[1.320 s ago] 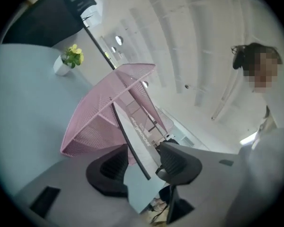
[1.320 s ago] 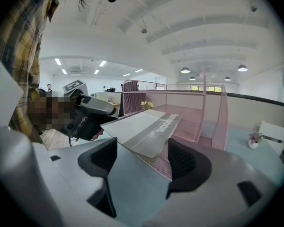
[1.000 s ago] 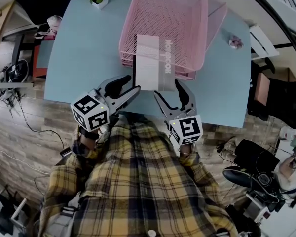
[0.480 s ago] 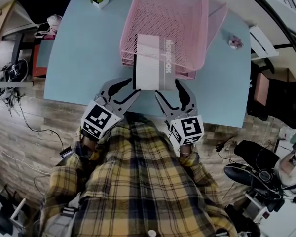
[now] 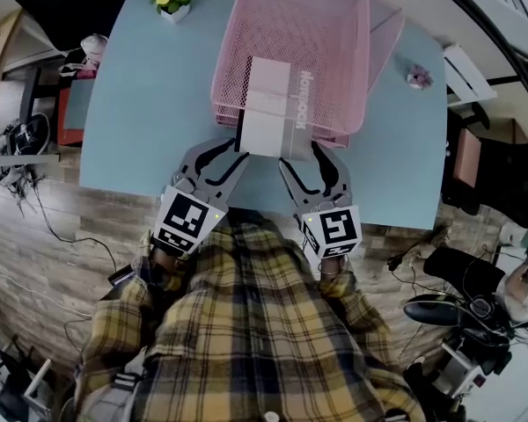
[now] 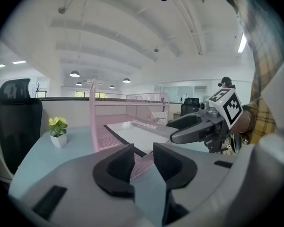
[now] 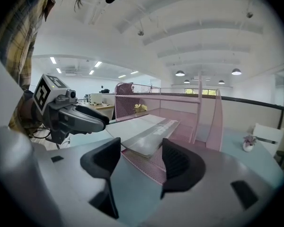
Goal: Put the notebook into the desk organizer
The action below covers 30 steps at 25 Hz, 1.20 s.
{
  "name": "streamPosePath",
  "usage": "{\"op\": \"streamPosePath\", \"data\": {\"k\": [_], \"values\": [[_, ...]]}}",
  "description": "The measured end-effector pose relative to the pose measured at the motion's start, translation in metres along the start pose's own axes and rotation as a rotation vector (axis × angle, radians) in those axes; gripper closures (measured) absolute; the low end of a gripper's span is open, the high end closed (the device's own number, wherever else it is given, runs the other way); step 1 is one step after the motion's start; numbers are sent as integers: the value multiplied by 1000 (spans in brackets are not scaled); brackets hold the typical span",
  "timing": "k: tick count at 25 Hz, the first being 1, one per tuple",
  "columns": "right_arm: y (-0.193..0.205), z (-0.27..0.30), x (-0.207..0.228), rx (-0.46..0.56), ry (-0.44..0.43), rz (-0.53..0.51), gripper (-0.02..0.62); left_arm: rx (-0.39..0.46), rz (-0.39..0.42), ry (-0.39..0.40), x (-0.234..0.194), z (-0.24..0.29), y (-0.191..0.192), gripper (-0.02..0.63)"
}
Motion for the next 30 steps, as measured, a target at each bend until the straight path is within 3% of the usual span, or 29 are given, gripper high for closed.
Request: {"op": "streamPosePath", "data": {"k": [30], "values": [[-13, 37, 22, -105, 133, -106, 330, -59, 116, -163, -17, 40, -15, 508]]}}
Point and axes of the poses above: the fingertips, and each gripper's own axes: z forward along the fingers, x to its right, y out of its underside, the point moved 7 cm from there along -z, backward along the fingers, and after that the axes turned 11 degrees about -y, right-handed, at the moved point
